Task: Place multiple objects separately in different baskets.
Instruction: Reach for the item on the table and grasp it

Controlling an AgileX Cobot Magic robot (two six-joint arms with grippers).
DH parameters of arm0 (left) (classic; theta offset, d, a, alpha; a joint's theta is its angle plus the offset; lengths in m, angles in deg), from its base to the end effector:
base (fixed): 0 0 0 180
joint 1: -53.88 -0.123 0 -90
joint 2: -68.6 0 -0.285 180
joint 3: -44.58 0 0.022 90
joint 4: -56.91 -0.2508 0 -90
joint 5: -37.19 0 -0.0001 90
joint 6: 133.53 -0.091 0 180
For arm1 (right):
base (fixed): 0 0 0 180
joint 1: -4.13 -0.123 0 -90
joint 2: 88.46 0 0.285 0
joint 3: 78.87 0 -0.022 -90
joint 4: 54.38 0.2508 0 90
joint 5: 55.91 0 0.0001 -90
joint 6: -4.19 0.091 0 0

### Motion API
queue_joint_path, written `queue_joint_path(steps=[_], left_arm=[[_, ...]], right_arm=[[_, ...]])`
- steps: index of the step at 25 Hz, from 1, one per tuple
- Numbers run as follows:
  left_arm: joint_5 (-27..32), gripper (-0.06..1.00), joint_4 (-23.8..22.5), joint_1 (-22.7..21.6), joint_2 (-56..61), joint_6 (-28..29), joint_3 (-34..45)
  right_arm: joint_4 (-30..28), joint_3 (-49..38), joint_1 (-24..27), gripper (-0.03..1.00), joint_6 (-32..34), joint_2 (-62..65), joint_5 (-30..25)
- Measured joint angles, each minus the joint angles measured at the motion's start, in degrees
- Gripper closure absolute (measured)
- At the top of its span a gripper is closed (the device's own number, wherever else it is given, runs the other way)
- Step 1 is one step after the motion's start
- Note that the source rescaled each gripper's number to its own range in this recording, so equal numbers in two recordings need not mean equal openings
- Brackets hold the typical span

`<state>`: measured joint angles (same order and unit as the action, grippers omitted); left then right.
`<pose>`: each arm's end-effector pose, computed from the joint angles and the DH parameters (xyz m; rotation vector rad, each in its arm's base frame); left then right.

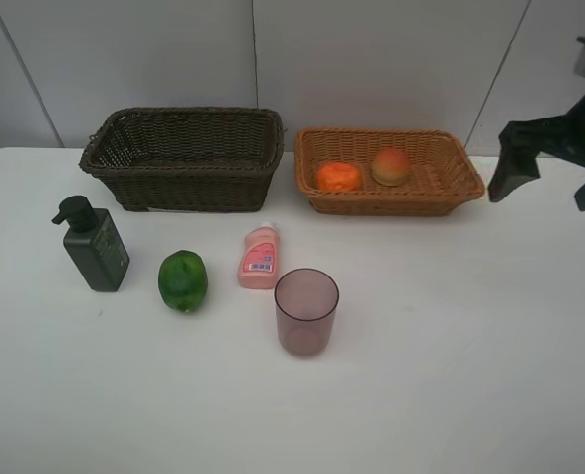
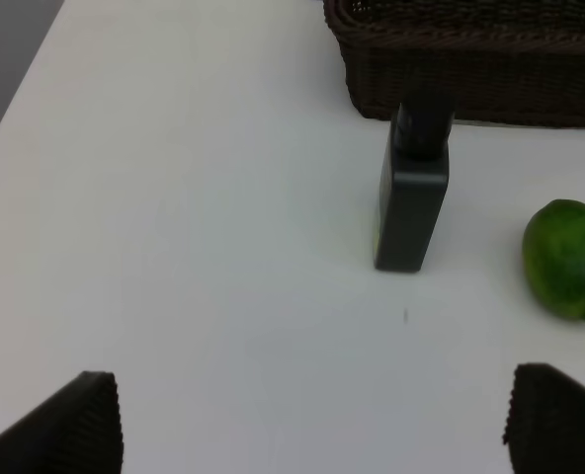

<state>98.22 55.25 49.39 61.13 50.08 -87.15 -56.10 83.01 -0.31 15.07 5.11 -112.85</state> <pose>-0.0067 0.0018 0.2784 -0.1455 2.0328 0.0443 0.2587 0.0178 0.2794 0.1410 2.8141 0.0223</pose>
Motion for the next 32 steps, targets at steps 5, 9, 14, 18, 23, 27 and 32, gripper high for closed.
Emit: queue_joint_path(steps=[5,9,14,18,23,27,32], left_arm=[[0.0,-0.06,0.0,0.0,0.0,0.0,0.0],[0.0,-0.06,0.0,0.0,0.0,0.0,0.0],[0.0,-0.06,0.0,0.0,0.0,0.0,0.0],[0.0,-0.06,0.0,0.0,0.0,0.0,0.0],[0.0,-0.06,0.0,0.0,0.0,0.0,0.0],[0.0,-0.06,0.0,0.0,0.0,0.0,0.0],[0.0,-0.06,0.0,0.0,0.0,0.0,0.0]], right_arm=[[0.24,-7.09,2.98,0.0,-0.23,15.99,-1.74],[1.24,-11.54,1.2,0.0,-2.35,29.4,-2.54],[1.73,-14.83,-2.27,0.0,-3.99,44.21,-4.03],[2.63,-15.24,-3.55,0.0,-5.69,53.88,-4.83],[2.78,-15.24,-3.55,0.0,-5.78,62.39,-5.63],[2.78,-16.38,-3.55,0.0,-5.82,67.72,-5.63],[2.78,-22.18,-3.55,0.0,-5.94,75.6,-3.5]])
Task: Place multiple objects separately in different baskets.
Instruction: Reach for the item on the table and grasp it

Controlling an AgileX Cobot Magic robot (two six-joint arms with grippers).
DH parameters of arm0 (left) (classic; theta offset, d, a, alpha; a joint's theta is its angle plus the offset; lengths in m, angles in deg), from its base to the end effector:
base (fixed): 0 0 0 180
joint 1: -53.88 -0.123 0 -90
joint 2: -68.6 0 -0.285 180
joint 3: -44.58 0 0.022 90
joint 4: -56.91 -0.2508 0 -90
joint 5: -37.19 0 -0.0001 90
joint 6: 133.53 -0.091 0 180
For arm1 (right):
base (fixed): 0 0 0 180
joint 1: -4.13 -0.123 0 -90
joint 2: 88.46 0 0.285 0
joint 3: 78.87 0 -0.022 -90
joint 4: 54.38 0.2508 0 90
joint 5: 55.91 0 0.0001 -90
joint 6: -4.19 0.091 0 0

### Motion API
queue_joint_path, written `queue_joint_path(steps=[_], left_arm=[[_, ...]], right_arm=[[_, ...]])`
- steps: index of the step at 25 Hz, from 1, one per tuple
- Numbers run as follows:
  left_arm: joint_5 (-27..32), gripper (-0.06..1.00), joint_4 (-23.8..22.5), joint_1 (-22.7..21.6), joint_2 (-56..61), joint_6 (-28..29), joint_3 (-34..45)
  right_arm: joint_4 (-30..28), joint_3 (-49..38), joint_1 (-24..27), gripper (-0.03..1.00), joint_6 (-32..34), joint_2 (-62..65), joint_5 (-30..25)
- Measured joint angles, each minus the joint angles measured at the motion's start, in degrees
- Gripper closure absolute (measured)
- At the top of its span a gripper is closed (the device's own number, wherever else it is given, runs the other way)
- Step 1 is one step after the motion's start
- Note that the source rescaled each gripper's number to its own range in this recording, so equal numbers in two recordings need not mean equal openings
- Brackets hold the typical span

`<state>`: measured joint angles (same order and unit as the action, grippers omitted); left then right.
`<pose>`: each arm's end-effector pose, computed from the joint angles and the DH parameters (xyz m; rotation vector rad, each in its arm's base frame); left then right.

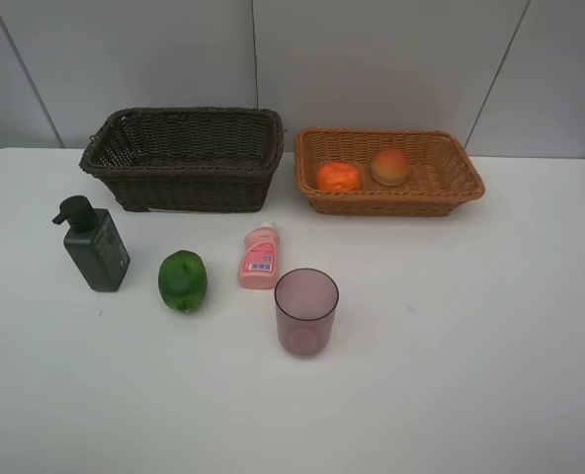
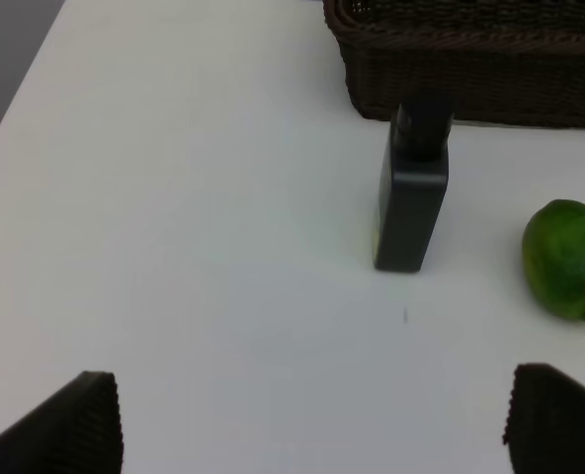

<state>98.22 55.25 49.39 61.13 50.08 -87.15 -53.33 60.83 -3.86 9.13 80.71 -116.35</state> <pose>-0.0067 0.0018 0.2784 -0.1455 2.0328 0.0443 -0.0139 -0.0005 0.3175 -0.0537 1.9502 0.1708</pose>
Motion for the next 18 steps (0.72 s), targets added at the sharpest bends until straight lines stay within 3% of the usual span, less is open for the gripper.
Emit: queue_joint_path(steps=[5,18], left_arm=[[0.0,-0.06,0.0,0.0,0.0,0.0,0.0],[0.0,-0.06,0.0,0.0,0.0,0.0,0.0]], right_arm=[[0.03,-3.79,-0.19,0.0,0.0,3.22,1.38],[0.03,-3.85,-0.51,0.0,-0.1,3.22,3.46]])
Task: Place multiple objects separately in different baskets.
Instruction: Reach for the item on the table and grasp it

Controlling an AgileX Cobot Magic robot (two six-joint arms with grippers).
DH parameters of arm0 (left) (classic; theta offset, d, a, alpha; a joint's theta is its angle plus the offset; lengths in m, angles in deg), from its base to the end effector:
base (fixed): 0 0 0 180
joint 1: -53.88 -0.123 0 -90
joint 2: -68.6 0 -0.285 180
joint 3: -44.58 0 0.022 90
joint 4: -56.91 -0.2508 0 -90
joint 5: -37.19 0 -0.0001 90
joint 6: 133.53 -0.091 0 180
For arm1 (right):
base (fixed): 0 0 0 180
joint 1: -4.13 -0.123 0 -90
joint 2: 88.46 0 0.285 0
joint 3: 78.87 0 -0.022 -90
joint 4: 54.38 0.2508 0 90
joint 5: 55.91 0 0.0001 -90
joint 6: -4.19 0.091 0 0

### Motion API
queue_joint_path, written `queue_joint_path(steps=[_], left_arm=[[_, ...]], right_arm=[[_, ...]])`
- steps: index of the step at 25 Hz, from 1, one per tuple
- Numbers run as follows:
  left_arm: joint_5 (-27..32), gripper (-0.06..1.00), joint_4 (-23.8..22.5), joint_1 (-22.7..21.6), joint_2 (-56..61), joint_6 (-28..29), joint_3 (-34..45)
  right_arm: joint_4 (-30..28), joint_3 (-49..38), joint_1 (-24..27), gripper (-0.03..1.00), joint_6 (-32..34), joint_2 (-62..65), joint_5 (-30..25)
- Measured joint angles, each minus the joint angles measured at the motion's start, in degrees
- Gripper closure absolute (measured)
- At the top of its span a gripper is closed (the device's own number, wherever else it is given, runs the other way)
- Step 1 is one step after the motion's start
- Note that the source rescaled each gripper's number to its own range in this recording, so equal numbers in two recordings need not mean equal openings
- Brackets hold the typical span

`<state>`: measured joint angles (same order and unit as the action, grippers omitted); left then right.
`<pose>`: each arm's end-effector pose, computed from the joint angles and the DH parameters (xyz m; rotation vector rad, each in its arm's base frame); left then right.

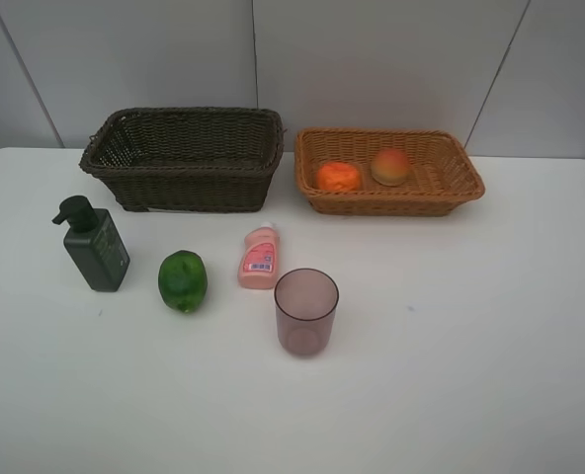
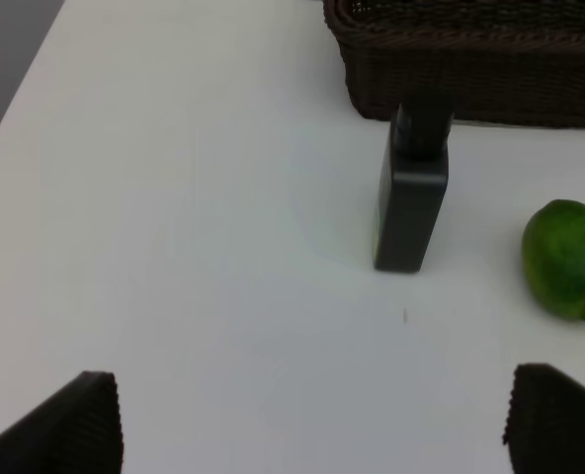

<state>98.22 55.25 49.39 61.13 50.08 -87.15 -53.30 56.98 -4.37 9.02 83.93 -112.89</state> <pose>-0.0067 0.0018 0.2784 -0.1455 2.0328 0.0443 -0.0131 -0.0005 0.3039 -0.0619 1.9008 0.1801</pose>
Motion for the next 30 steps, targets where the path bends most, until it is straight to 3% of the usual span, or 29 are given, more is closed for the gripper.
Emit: queue_joint_path(steps=[9,20,26,30], left_arm=[[0.0,-0.06,0.0,0.0,0.0,0.0,0.0],[0.0,-0.06,0.0,0.0,0.0,0.0,0.0],[0.0,-0.06,0.0,0.0,0.0,0.0,0.0],[0.0,-0.06,0.0,0.0,0.0,0.0,0.0]], right_arm=[[0.23,-0.57,0.0,0.0,-6.75,0.0,-3.93],[1.21,-2.98,0.13,0.0,-6.09,0.01,-3.94],[-0.56,-2.98,4.89,0.0,-3.44,0.01,-3.89],[-0.68,-2.98,5.51,0.0,-3.08,0.01,-3.89]])
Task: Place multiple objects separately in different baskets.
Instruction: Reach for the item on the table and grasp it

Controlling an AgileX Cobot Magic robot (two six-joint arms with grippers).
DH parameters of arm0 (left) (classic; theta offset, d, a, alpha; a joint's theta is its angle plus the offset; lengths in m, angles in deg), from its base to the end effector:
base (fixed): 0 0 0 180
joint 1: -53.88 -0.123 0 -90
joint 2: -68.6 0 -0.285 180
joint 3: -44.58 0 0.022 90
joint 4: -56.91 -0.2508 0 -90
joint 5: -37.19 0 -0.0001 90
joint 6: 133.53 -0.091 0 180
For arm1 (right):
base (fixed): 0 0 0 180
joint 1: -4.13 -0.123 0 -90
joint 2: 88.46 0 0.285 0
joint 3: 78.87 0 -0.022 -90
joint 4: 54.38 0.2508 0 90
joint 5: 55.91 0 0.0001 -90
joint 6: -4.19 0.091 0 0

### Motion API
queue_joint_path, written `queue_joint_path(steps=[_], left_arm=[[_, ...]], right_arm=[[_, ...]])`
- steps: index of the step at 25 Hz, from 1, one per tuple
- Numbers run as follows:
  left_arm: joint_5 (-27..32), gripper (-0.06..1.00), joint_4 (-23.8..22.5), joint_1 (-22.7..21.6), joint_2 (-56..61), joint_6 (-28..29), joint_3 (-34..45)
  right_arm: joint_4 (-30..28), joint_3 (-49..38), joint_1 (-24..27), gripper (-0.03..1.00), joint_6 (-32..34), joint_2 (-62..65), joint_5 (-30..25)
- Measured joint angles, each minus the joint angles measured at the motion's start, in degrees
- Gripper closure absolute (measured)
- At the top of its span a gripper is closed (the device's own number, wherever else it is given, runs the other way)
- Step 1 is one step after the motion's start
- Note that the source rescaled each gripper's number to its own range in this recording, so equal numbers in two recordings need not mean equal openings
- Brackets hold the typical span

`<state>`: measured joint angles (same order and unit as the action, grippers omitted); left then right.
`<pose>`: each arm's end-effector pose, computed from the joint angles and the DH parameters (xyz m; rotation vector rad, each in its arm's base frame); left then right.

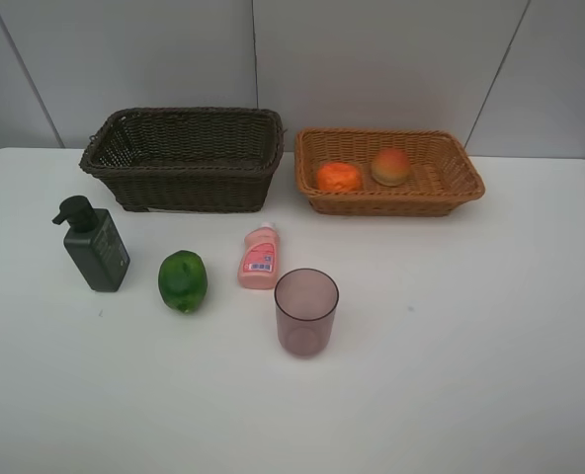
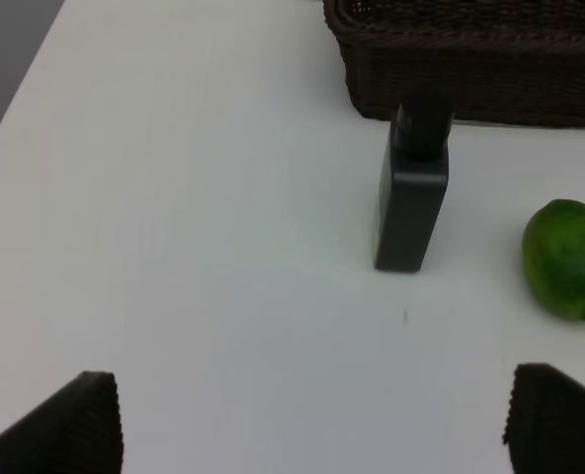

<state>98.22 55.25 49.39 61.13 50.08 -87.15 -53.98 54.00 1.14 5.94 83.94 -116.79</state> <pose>-0.0067 0.0018 0.2784 -0.1455 2.0328 0.0443 -0.0084 0.0001 0.2841 -0.0223 2.0182 0.0609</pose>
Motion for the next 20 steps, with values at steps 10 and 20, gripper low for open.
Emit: queue_joint_path(steps=[10,20], left_arm=[[0.0,-0.06,0.0,0.0,0.0,0.0,0.0],[0.0,-0.06,0.0,0.0,0.0,0.0,0.0]], right_arm=[[-0.4,0.0,0.0,0.0,0.17,0.04,0.0],[-0.4,0.0,0.0,0.0,0.17,0.04,0.0]])
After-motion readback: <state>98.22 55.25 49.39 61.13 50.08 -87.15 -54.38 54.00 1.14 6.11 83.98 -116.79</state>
